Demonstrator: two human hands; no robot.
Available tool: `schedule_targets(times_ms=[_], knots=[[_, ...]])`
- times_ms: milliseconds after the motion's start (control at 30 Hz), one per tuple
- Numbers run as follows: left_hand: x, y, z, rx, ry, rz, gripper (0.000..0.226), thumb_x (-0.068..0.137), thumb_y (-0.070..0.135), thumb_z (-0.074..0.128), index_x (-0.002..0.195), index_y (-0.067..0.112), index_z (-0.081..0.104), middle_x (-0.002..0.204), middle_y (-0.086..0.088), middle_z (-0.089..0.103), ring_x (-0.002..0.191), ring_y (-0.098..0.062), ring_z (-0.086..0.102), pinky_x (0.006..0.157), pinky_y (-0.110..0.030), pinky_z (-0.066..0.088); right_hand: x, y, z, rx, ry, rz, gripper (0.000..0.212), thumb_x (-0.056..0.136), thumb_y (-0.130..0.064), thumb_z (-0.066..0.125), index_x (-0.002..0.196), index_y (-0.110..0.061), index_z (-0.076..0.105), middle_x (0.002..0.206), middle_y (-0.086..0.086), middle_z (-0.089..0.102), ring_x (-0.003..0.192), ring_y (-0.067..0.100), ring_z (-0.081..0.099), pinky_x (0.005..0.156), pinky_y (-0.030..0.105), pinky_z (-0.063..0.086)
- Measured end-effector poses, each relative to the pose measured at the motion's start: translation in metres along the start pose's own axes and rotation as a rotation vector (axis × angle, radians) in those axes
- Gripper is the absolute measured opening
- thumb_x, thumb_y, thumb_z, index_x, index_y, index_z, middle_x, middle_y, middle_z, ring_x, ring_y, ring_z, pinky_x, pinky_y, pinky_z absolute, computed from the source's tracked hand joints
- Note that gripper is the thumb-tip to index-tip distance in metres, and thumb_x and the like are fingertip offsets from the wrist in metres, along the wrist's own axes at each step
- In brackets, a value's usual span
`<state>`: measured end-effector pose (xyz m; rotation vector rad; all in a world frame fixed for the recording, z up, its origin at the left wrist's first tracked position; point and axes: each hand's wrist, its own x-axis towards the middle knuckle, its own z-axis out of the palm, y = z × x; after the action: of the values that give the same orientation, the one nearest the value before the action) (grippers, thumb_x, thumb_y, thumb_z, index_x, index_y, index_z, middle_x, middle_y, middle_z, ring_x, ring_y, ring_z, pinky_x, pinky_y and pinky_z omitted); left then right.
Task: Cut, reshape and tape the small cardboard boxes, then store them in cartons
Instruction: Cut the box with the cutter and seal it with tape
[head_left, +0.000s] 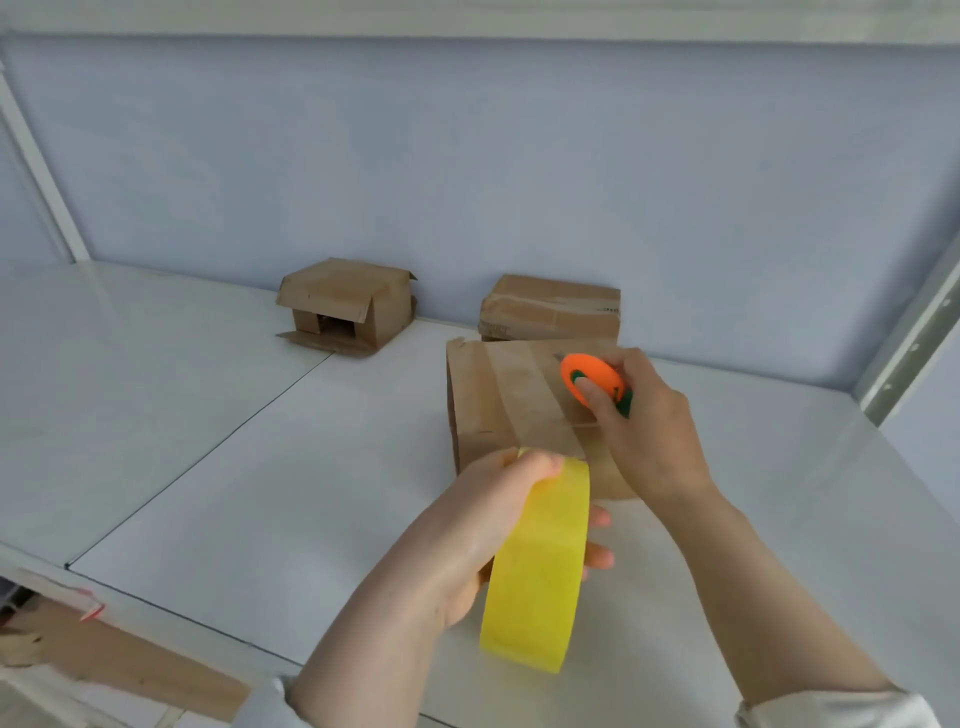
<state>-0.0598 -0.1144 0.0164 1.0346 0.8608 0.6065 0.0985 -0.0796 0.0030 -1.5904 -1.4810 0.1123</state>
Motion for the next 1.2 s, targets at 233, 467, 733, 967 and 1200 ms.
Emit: schedule_targets(times_ms=[233, 467, 733, 967, 1200], knots=[[0.012, -0.01, -0.002, -0.176, 0.032, -0.036, 0.025, 0.093, 0.02, 0.039, 0.114, 0.011, 0.049, 0.077, -0.015, 0.072, 0.049, -0.031, 0.064, 0.05, -0.031, 0.053, 0.002, -0.012, -0.034, 0.327, -0.476, -0.149, 0.017, 0.089, -0.008, 0.059, 0.101, -0.02, 0.059, 0.094, -0.005, 0.059, 0.07, -0.011, 0.056, 0.059, 0.003, 0.041], [0.012, -0.018, 0.0, -0.213, 0.084, 0.034, 0.02, 0.094, 0.011, 0.034, 0.101, 0.013, 0.052, 0.068, -0.018, 0.07, 0.036, -0.03, 0.057, 0.041, -0.026, 0.048, 0.018, 0.002, -0.027, 0.159, -0.273, -0.237, 0.019, 0.09, -0.018, 0.058, 0.097, -0.034, 0.05, 0.09, -0.028, 0.054, 0.079, -0.014, 0.049, 0.067, 0.004, 0.036], [0.013, -0.024, 0.001, -0.205, 0.116, 0.112, 0.02, 0.093, 0.011, 0.035, 0.106, 0.011, 0.051, 0.068, -0.019, 0.069, 0.035, -0.03, 0.055, 0.039, -0.028, 0.047, 0.026, 0.051, -0.044, 0.276, -0.066, 0.207, 0.014, 0.093, -0.026, 0.054, 0.104, -0.018, 0.051, 0.102, 0.006, 0.06, 0.077, 0.017, 0.054, 0.073, 0.024, 0.045], [0.018, -0.017, -0.001, -0.06, 0.141, 0.101, 0.021, 0.095, 0.013, 0.033, 0.098, 0.003, 0.05, 0.06, -0.016, 0.068, 0.033, -0.027, 0.055, 0.038, -0.025, 0.048, 0.012, 0.046, -0.027, 0.864, -0.45, 0.579, 0.03, 0.092, -0.021, 0.052, 0.116, -0.003, 0.057, 0.117, -0.007, 0.067, 0.103, 0.017, 0.064, 0.081, 0.037, 0.053], [0.012, 0.001, -0.008, -0.005, 0.252, 0.197, 0.02, 0.093, 0.013, 0.041, 0.109, 0.008, 0.051, 0.074, -0.015, 0.071, 0.04, -0.026, 0.054, 0.046, -0.026, 0.046, 0.011, 0.021, -0.022, 0.781, -0.012, 0.578, 0.025, 0.09, -0.023, 0.06, 0.109, -0.008, 0.062, 0.105, 0.01, 0.066, 0.101, 0.029, 0.062, 0.096, 0.052, 0.047]])
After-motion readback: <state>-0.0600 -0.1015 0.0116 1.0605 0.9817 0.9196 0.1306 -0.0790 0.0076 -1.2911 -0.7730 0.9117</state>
